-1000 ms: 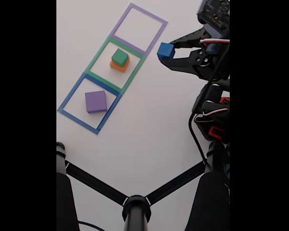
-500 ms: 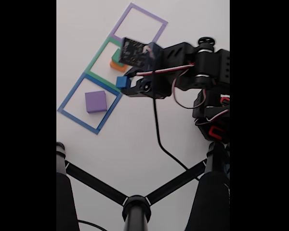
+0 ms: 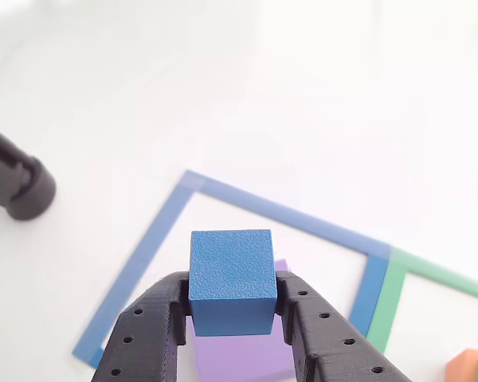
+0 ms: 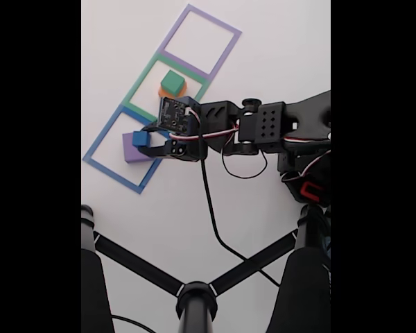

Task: Tower of hanoi

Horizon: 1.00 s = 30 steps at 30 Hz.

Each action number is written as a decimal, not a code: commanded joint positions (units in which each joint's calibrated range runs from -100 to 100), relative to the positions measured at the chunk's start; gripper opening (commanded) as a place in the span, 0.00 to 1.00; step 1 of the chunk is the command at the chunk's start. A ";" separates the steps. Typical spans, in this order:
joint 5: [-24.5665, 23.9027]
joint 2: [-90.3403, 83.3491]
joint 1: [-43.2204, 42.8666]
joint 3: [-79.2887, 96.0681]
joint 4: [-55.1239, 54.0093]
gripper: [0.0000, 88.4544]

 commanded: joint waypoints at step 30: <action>0.39 29.79 2.01 -2.48 -32.08 0.11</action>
